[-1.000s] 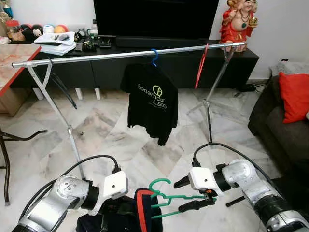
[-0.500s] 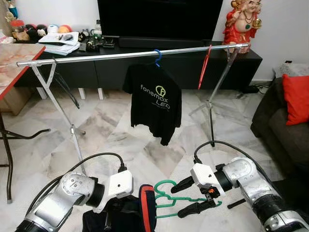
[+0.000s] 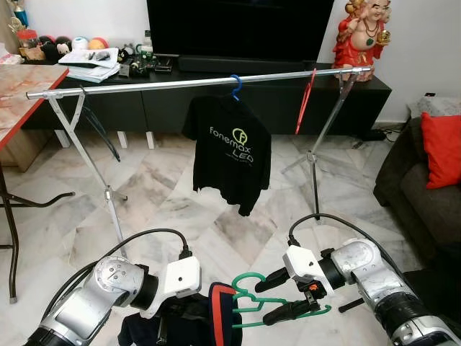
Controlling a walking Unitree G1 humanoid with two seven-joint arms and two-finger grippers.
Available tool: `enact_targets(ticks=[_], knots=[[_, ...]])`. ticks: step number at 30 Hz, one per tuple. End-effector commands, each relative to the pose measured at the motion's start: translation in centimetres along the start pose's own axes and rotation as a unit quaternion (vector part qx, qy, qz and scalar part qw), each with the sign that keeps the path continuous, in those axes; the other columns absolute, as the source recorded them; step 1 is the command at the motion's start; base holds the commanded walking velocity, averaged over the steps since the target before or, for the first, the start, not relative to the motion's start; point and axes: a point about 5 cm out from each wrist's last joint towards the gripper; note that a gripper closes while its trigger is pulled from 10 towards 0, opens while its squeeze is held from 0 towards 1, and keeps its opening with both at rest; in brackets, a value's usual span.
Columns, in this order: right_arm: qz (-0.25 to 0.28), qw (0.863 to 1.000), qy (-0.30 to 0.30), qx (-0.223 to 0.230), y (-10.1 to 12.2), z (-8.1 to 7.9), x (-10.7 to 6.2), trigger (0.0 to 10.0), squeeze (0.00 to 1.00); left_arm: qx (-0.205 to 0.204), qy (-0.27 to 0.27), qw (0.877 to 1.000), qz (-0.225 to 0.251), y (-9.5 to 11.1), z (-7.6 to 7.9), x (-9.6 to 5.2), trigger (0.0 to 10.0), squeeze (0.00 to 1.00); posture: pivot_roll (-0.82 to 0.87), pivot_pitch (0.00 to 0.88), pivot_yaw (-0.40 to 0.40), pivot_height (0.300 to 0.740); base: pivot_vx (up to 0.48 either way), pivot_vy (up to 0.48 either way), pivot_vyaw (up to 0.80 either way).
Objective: Hang hanger
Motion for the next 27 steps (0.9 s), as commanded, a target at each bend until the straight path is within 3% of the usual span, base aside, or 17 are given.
enact_targets(ticks=[1, 12, 13, 14, 15, 27], knots=[[0.005, 1.0, 0.001, 0.007, -0.23, -0.1, 0.07, 10.0, 0.0, 0.026, -0.006, 1.0, 0.005, 0.87, -0.38, 0.11, 10.0, 0.0, 0.03, 0.049, -0.085, 0.74, 0.0, 0.0, 0.0], [-0.003, 1.0, -0.005, 0.021, -0.85, -0.1, 0.69, 10.0, 0.0, 0.036, -0.002, 0.999, 0.0, 1.16, -0.71, 0.07, 10.0, 0.0, 0.04, 0.049, -0.089, 0.74, 0.0, 0.0, 0.0], [-0.001, 1.0, -0.006, 0.022, -0.86, -0.09, 0.71, 4.0, 0.0, 0.036, -0.002, 0.999, 0.0, 1.16, -0.71, 0.08, 10.0, 0.0, 0.04, 0.049, -0.089, 0.74, 0.0, 0.0, 0.0], [-0.001, 1.0, -0.007, 0.023, -0.86, -0.08, 0.72, 4.0, 0.0, 0.036, -0.002, 0.999, 0.0, 1.16, -0.71, 0.08, 10.0, 0.0, 0.04, 0.049, -0.089, 0.74, 0.0, 0.0, 0.0], [0.0, 1.0, -0.012, 0.024, -0.87, -0.01, 0.74, 0.0, 0.0, 0.036, -0.002, 0.999, 0.0, 1.16, -0.72, 0.09, 10.0, 0.0, 0.04, 0.049, -0.089, 0.74, 0.0, 0.0, 0.0], [0.008, 0.998, -0.056, 0.035, -1.05, 0.56, 0.55, 0.0, 0.0, 0.037, 0.0, 0.999, 0.002, 1.2, -0.81, 0.21, 10.0, 0.0, 0.04, 0.05, -0.088, 0.74, 0.0, 0.0, 0.0]])
Point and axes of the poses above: a point about 5 cm out from each wrist's last joint towards the gripper, its own x axis pointing out of the wrist towards the gripper, its own y axis along the axis of the wrist's last joint, z = x × y, and after that the axes turned 7 degrees about x, right-handed
